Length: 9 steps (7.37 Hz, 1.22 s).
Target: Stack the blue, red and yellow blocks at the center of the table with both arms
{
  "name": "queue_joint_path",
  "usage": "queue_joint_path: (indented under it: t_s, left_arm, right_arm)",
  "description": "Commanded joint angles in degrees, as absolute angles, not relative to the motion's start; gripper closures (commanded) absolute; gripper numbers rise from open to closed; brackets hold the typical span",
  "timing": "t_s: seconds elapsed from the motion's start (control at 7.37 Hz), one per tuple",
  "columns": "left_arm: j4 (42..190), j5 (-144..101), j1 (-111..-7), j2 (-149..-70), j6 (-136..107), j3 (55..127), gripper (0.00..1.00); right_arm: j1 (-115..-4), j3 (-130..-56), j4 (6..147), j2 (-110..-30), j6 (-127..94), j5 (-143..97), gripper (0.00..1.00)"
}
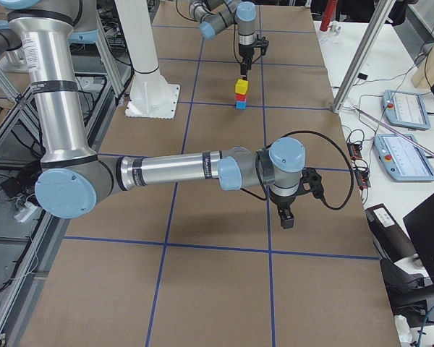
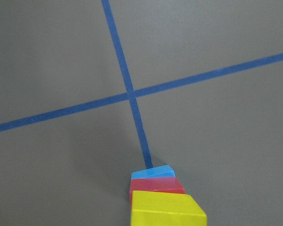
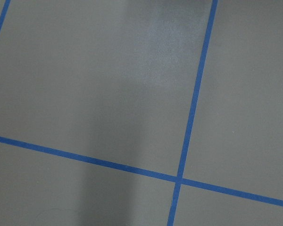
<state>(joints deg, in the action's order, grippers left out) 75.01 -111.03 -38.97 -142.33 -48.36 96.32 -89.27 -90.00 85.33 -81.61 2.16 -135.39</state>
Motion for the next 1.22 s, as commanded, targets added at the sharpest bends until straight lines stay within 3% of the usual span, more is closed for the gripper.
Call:
queue_joint_path:
  t_s: [0.0,0.14,0.54,0.81,1.09]
  left_arm:
    - [62.71,-116.51,-51.70,-134.00,-30.77,109.98,0.00]
    - [61.45,-120.11,-60.29,-127.85,-17.97,112.65,0.00]
    - [61.96,-131.72,-84.66,-109.74,15.57,109.09,0.00]
    - [67.28,-131.40,-91.29,-96.76,17.32,107.77,0.00]
    - [77.21,-131.13,-96.02,-88.98,16.70,102.84,0.00]
  right_arm:
    - [-90.08,-89.83,85.69,-81.74,2.37,-135.26,0.00]
    - [-92.26,-88.61,85.69,-81.74,3.16,-134.74,0.00]
    - [-97.19,-88.24,85.96,-84.28,9.38,-134.65,0.00]
    - [-98.52,-88.59,85.78,-87.52,13.87,-134.74,0.00]
    - [-98.53,-89.03,85.69,-87.98,12.92,-134.82,0.00]
